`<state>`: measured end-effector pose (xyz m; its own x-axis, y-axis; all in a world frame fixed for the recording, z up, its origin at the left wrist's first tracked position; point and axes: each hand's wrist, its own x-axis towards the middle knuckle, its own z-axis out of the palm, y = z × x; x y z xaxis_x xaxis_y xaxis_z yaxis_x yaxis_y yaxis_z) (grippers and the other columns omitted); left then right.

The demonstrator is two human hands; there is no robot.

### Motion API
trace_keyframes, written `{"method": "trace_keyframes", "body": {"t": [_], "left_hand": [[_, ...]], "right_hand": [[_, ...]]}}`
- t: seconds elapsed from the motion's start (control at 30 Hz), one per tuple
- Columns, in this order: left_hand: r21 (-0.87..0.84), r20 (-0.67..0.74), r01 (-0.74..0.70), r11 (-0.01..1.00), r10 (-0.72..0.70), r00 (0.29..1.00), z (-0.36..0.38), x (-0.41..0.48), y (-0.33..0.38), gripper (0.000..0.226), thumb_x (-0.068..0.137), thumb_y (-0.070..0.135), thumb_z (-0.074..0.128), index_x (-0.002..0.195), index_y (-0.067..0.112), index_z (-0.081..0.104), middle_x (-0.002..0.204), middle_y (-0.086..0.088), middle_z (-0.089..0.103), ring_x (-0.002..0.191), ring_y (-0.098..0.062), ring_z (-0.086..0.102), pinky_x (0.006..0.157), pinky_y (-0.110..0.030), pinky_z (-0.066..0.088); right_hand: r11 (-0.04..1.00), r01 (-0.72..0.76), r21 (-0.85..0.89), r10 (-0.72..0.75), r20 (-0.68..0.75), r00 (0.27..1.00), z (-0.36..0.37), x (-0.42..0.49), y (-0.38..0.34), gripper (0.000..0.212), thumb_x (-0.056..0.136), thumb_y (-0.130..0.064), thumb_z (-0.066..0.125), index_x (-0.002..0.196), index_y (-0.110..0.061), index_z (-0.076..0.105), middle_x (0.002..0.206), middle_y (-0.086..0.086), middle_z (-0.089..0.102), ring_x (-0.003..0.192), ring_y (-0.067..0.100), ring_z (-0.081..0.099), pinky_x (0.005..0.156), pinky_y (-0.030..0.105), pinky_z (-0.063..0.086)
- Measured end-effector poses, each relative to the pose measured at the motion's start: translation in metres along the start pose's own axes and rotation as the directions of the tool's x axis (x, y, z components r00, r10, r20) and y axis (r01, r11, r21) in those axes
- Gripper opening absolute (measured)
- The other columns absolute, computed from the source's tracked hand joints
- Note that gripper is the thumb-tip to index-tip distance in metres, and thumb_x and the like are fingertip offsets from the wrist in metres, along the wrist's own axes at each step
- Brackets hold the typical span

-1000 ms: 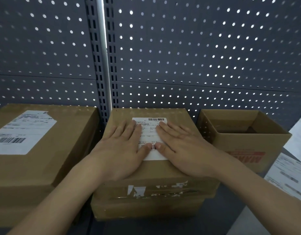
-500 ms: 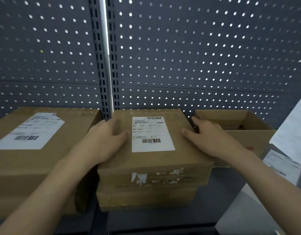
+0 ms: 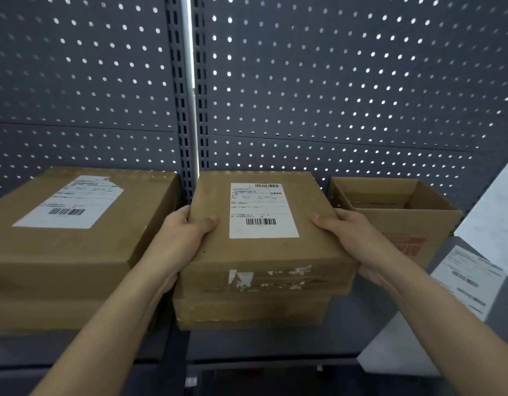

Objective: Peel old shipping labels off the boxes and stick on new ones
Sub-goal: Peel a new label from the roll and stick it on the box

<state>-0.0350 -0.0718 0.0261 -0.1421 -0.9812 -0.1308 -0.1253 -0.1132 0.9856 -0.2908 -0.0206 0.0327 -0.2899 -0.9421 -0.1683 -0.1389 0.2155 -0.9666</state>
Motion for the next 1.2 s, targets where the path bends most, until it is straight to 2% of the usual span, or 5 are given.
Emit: {"method": "trace_keyframes", "body": {"t": [0.2, 0.47, 0.8, 1.07, 1.2], "left_hand": [[-0.053, 0.028, -0.244, 0.968, 0.246, 0.969, -0.001, -0.034, 0.018, 0.023, 0.095, 0.030, 0.059, 0.118, 0.035, 0.060, 0.101, 0.013, 0.074, 0.088, -0.007, 0.071, 0.075, -0.029, 0.053], [-0.115, 0.288, -0.442, 0.890, 0.455, 0.843, 0.055, -0.052, 0.052, 0.020, 0.093, 0.033, 0.059, 0.103, 0.049, 0.052, 0.099, 0.026, 0.069, 0.085, 0.001, 0.069, 0.067, -0.022, 0.055], [-0.202, 0.735, -0.362, 0.910, 0.385, 0.559, 0.203, -0.089, 0.019, 0.029, 0.095, 0.019, 0.058, 0.111, 0.043, 0.057, 0.098, 0.026, 0.070, 0.084, 0.003, 0.068, 0.063, -0.017, 0.056], [-0.169, 0.897, -0.298, 0.939, 0.272, 0.349, 0.321, -0.135, -0.040, 0.034, 0.094, 0.020, 0.061, 0.125, 0.034, 0.055, 0.103, 0.023, 0.070, 0.090, 0.004, 0.068, 0.065, -0.012, 0.053], [-0.118, 0.935, -0.322, 0.939, 0.214, 0.281, 0.373, -0.151, -0.068, 0.036, 0.094, 0.024, 0.062, 0.124, 0.041, 0.053, 0.106, 0.025, 0.069, 0.093, 0.003, 0.067, 0.065, -0.014, 0.054]], "right_hand": [[0.976, 0.217, -0.027, -0.219, -0.081, 0.972, -0.015, -0.050, -0.018, 0.022, 0.093, -0.033, 0.061, 0.115, -0.029, 0.066, 0.096, -0.011, 0.076, 0.082, 0.008, 0.073, 0.069, 0.023, 0.053], [0.951, 0.296, -0.092, -0.305, -0.450, 0.839, -0.062, -0.135, -0.006, 0.023, 0.092, -0.036, 0.061, 0.113, -0.028, 0.067, 0.102, -0.008, 0.075, 0.091, 0.014, 0.072, 0.080, 0.037, 0.054], [0.994, 0.101, -0.034, -0.082, -0.854, 0.514, -0.121, -0.263, 0.090, 0.023, 0.095, -0.030, 0.059, 0.116, -0.027, 0.066, 0.104, -0.009, 0.074, 0.090, 0.012, 0.071, 0.071, 0.028, 0.051], [0.998, 0.018, 0.067, 0.061, -0.966, 0.250, -0.157, -0.331, 0.173, 0.020, 0.095, -0.027, 0.061, 0.114, -0.032, 0.064, 0.102, -0.016, 0.073, 0.087, 0.003, 0.070, 0.068, 0.019, 0.051], [0.991, -0.016, 0.130, 0.130, -0.971, 0.199, -0.180, -0.342, 0.218, 0.019, 0.095, -0.029, 0.060, 0.111, -0.039, 0.060, 0.100, -0.024, 0.070, 0.086, -0.003, 0.068, 0.066, 0.015, 0.052]]}}
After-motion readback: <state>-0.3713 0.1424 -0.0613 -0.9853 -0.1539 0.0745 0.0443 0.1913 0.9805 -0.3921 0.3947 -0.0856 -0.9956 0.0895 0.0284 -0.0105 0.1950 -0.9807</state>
